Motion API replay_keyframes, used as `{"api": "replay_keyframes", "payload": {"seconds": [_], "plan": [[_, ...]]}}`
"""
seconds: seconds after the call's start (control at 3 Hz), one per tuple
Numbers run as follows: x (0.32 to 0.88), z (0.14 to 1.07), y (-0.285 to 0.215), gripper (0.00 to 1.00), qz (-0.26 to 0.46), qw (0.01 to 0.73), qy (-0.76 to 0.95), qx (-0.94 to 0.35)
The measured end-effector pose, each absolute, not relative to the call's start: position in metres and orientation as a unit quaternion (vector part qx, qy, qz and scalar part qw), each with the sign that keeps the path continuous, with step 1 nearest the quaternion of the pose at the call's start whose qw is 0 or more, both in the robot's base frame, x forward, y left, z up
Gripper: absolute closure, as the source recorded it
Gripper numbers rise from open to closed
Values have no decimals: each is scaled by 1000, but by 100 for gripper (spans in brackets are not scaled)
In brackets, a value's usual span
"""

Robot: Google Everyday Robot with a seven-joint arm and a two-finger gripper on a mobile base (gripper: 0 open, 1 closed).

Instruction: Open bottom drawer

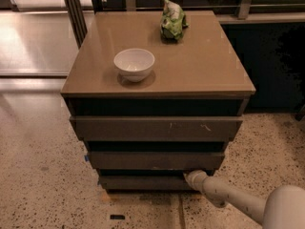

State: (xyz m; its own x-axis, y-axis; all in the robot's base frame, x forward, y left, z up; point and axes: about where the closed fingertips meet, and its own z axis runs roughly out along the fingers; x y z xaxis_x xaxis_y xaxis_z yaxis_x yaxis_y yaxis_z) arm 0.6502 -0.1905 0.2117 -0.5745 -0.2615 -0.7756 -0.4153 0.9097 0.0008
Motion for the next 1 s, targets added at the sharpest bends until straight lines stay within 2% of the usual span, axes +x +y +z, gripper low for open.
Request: {"api": "replay_keyframes", "payload": {"seconds": [0.33, 0.67, 1.0], "plan": [[646, 206, -191, 100, 92, 402, 891, -191], [621, 184, -185, 100, 106, 320, 924, -178], [619, 182, -187, 100, 106, 312, 928, -177]]}}
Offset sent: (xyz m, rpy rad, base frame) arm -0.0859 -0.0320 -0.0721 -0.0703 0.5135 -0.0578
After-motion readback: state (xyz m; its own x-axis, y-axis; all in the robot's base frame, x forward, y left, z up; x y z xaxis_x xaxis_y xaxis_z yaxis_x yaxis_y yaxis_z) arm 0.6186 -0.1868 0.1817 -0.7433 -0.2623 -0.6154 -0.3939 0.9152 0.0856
